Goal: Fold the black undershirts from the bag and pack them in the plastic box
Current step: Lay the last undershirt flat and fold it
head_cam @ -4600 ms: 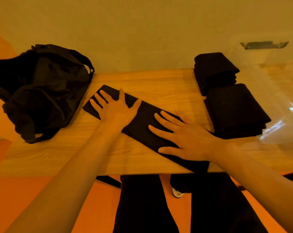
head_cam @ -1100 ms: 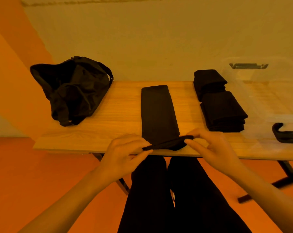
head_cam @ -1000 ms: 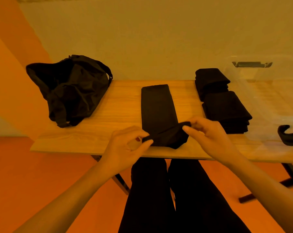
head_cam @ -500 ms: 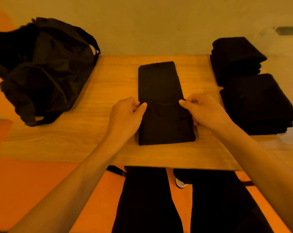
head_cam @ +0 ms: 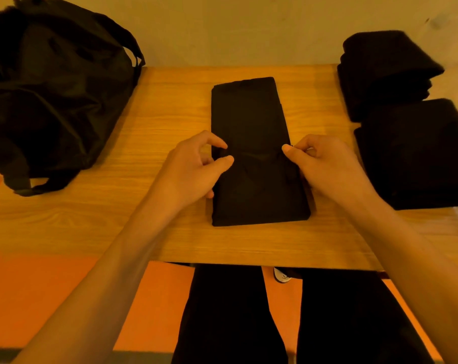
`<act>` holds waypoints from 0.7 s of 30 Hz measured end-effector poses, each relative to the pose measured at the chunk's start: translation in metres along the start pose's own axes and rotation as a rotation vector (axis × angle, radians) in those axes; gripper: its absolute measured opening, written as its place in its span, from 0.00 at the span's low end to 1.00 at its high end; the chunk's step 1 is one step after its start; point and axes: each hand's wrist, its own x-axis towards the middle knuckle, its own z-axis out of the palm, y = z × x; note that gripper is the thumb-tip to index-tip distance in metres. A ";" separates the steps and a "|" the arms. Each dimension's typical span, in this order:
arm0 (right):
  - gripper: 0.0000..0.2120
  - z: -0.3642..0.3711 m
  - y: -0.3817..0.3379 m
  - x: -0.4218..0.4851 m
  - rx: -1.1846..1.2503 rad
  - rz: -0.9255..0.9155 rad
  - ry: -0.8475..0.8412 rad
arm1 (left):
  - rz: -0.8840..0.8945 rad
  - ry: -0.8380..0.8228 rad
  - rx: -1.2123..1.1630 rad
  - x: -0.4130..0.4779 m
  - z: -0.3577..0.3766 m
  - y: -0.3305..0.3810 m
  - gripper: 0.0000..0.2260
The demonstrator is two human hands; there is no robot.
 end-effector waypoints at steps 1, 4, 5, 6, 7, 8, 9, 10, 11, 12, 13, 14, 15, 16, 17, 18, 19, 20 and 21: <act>0.13 0.000 0.000 0.001 0.014 0.006 -0.007 | 0.017 0.008 0.003 0.001 0.000 -0.001 0.07; 0.13 0.001 0.001 0.001 0.015 0.020 -0.018 | 0.016 0.064 -0.022 0.003 0.001 -0.005 0.05; 0.13 0.001 0.001 0.001 0.007 0.020 -0.014 | 0.012 0.076 -0.037 0.004 0.002 -0.006 0.05; 0.12 0.002 0.002 0.001 -0.002 0.015 -0.005 | 0.010 0.085 -0.050 0.005 0.003 -0.008 0.05; 0.12 0.002 0.003 0.001 -0.009 0.007 0.006 | 0.009 0.093 -0.055 0.005 0.004 -0.009 0.04; 0.12 0.003 0.003 0.000 -0.012 -0.004 0.018 | 0.010 0.102 -0.052 0.006 0.005 -0.010 0.04; 0.12 0.004 0.003 -0.001 -0.012 -0.015 0.030 | 0.012 0.110 -0.047 0.006 0.006 -0.011 0.03; 0.12 0.005 0.003 -0.002 -0.014 -0.028 0.043 | 0.015 0.120 -0.046 0.006 0.007 -0.011 0.04; 0.12 0.006 0.003 -0.003 -0.024 -0.044 0.054 | 0.019 0.130 -0.047 0.006 0.008 -0.011 0.04; 0.12 0.007 0.004 -0.004 -0.038 -0.061 0.065 | 0.023 0.141 -0.042 0.006 0.009 -0.011 0.04; 0.13 0.007 0.004 -0.004 -0.051 -0.076 0.075 | 0.027 0.152 -0.028 0.005 0.009 -0.011 0.04; 0.13 0.008 0.005 -0.004 -0.063 -0.089 0.086 | 0.030 0.165 -0.009 0.004 0.010 -0.011 0.03; 0.13 0.008 0.006 -0.004 -0.074 -0.098 0.097 | 0.034 0.178 0.010 0.004 0.011 -0.010 0.03; 0.12 0.009 0.006 -0.004 -0.085 -0.106 0.107 | 0.043 0.188 0.027 0.003 0.012 -0.010 0.03; 0.12 0.010 0.007 -0.004 -0.095 -0.113 0.117 | 0.057 0.196 0.046 0.003 0.013 -0.011 0.03; 0.12 0.011 0.007 -0.004 -0.111 -0.120 0.131 | 0.072 0.204 0.061 0.003 0.014 -0.011 0.03; 0.12 0.012 0.007 -0.004 -0.135 -0.126 0.149 | 0.084 0.211 0.069 0.003 0.015 -0.012 0.03; 0.12 0.013 0.007 -0.005 -0.161 -0.130 0.167 | 0.096 0.222 0.068 0.003 0.015 -0.014 0.03; 0.12 0.014 0.007 -0.005 -0.178 -0.133 0.180 | 0.112 0.241 0.065 0.003 0.015 -0.015 0.03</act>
